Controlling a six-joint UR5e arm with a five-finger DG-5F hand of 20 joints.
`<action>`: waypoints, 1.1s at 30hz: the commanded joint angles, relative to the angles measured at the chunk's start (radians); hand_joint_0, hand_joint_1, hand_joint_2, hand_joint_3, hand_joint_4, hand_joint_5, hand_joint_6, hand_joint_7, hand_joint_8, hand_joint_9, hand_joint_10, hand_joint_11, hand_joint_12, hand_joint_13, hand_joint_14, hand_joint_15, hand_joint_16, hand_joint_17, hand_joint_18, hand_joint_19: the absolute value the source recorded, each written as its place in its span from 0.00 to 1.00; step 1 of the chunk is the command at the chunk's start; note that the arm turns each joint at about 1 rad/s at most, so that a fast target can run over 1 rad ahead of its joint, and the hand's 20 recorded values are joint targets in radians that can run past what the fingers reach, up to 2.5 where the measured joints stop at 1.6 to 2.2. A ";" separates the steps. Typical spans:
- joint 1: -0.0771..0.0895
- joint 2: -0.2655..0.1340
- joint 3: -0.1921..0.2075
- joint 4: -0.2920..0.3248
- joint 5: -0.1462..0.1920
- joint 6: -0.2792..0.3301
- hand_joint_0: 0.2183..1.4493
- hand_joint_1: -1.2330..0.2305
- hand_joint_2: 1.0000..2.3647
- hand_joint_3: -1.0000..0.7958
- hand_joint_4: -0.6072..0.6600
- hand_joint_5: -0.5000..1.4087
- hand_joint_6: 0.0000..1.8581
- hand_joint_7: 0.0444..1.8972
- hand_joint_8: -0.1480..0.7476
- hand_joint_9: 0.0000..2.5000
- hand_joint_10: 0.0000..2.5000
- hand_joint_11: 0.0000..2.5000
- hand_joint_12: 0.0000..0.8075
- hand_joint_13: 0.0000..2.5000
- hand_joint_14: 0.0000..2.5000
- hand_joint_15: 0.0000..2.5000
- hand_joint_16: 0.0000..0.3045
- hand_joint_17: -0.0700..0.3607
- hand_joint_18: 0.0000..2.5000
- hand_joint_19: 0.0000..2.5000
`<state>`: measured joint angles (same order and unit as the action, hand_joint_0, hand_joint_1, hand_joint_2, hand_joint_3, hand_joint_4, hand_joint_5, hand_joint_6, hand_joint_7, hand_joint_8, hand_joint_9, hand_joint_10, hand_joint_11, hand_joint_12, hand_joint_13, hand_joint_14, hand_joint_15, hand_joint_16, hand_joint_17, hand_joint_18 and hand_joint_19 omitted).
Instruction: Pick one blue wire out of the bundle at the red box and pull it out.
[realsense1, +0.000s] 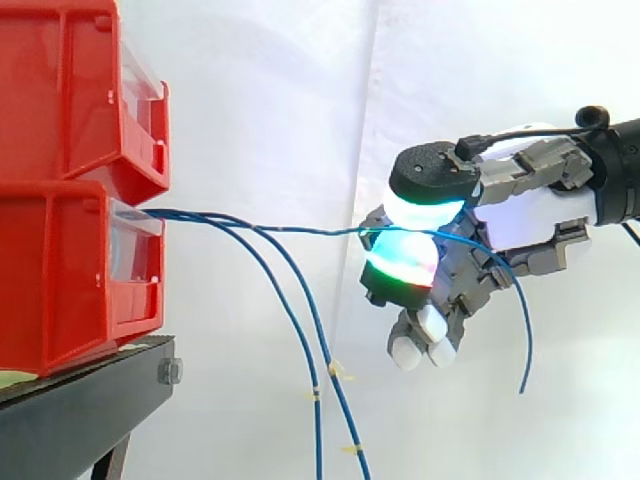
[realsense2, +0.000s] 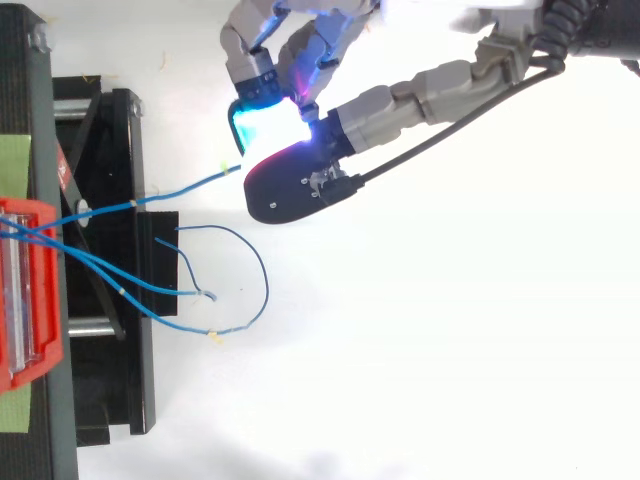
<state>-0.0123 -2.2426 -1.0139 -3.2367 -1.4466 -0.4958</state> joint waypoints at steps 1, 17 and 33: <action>0.000 0.000 0.001 0.000 0.000 0.000 0.28 0.40 0.01 0.42 0.60 0.19 0.47 0.62 0.54 0.35 0.01 0.25 0.53 0.27 0.01 0.21 0.19 0.46 0.22 0.24; 0.000 0.000 0.001 0.000 -0.002 0.002 0.32 0.32 0.02 0.57 0.54 0.20 0.50 0.68 0.56 0.39 0.01 0.25 0.55 0.30 0.01 0.21 0.20 0.48 0.26 0.22; 0.014 -0.002 0.000 0.000 -0.006 0.042 0.33 0.32 0.01 0.62 0.49 0.20 0.51 0.72 0.59 0.42 0.01 0.25 0.58 0.33 0.01 0.23 0.22 0.51 0.29 0.21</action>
<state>-0.0038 -2.2432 -1.0137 -3.2352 -1.4503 -0.4582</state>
